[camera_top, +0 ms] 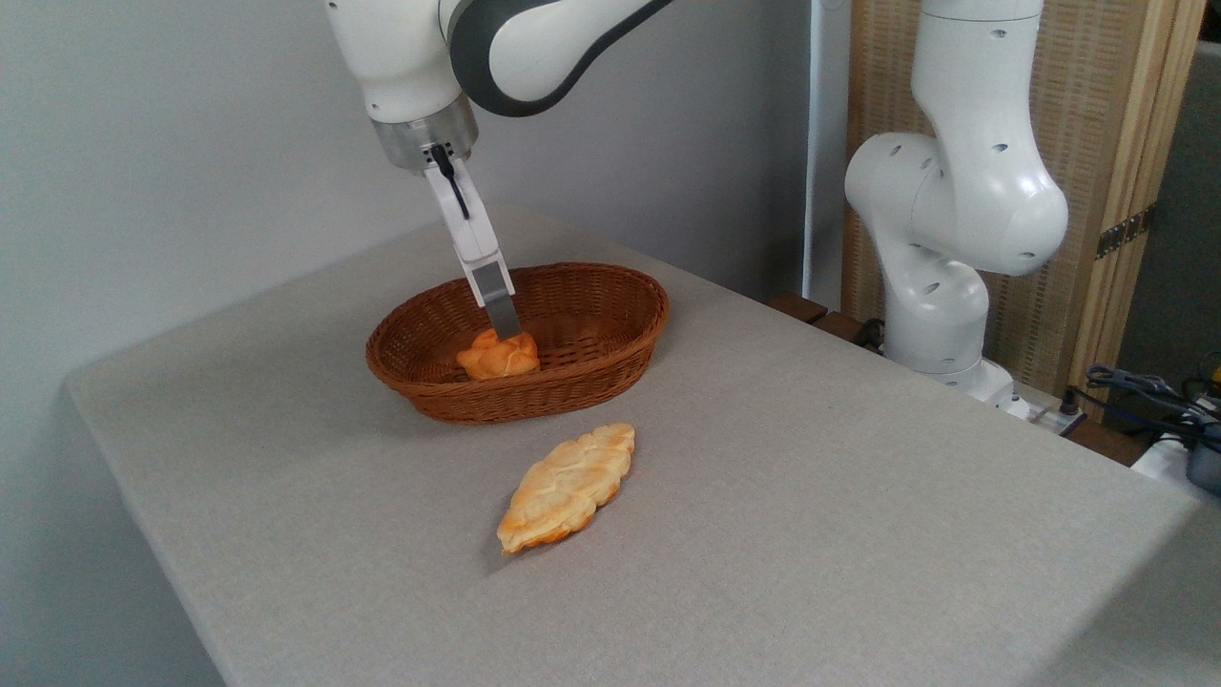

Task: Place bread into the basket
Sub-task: 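Open the gripper and raise it out of the basket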

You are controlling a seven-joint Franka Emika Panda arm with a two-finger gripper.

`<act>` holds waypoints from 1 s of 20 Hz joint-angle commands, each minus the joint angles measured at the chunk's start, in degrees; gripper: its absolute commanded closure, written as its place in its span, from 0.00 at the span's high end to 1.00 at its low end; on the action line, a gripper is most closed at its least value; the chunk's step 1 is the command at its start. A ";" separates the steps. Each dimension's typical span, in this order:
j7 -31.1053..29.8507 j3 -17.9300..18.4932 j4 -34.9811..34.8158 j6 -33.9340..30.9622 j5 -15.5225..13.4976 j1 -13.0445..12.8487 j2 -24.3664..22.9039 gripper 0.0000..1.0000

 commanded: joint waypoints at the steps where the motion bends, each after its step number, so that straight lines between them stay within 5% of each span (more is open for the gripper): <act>1: -0.01 3.49 1.77 -0.92 0.30 0.79 -2.57 1.00; 8: 0.16 15.45 7.14 -1.27 2.23 0.79 -2.93 1.00; 12: 0.16 17.91 7.14 -1.27 7.95 0.79 -2.84 1.00; 20: 0.25 22.05 7.93 -1.36 7.95 0.79 -3.10 1.00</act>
